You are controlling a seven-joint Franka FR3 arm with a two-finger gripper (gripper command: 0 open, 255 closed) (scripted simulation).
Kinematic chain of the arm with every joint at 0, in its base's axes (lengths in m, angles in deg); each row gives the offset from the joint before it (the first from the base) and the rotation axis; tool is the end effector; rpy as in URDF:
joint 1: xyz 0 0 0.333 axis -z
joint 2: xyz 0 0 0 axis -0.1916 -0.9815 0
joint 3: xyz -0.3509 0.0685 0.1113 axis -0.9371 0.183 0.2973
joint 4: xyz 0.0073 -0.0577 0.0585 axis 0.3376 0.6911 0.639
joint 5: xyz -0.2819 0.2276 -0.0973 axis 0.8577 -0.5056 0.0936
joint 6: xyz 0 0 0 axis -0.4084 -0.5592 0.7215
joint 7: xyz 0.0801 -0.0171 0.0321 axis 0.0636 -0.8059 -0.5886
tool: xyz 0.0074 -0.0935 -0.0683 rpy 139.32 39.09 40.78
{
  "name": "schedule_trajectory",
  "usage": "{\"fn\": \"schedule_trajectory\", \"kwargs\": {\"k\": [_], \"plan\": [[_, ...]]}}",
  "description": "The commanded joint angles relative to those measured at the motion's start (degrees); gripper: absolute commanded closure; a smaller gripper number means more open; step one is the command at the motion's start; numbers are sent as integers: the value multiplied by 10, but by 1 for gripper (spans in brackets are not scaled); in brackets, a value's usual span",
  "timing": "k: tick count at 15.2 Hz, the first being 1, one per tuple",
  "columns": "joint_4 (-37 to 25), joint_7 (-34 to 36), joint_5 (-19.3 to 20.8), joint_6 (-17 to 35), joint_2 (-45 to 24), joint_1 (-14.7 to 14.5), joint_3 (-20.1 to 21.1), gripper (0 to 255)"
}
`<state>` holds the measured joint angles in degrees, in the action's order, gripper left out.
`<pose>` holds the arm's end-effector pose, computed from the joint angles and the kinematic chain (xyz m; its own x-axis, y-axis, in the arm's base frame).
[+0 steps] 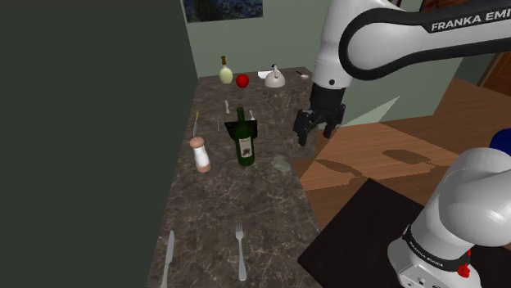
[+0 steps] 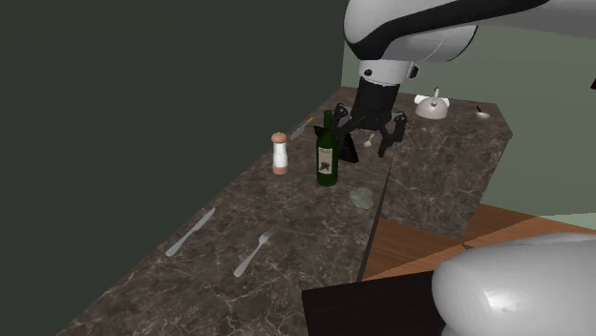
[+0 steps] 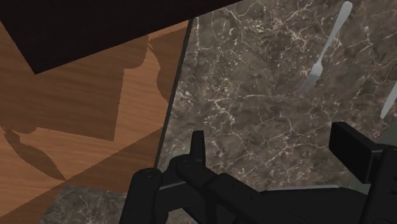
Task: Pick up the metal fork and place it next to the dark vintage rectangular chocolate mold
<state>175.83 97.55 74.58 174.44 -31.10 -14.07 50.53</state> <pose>0.2754 0.0838 0.5438 0.9727 -0.2306 0.0260 -0.2262 -0.9672 -0.1155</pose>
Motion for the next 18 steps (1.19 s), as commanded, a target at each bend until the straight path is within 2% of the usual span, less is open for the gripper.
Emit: {"fn": "schedule_trajectory", "kwargs": {"k": [1,11,15,18], "plan": [[7,26,-12,28,-24,-4,22,0],[11,163,-50,183,-191,-19,136,0],[-9,227,-38,244,-281,-16,179,0],[-32,284,-11,287,-355,-13,206,0]]}}
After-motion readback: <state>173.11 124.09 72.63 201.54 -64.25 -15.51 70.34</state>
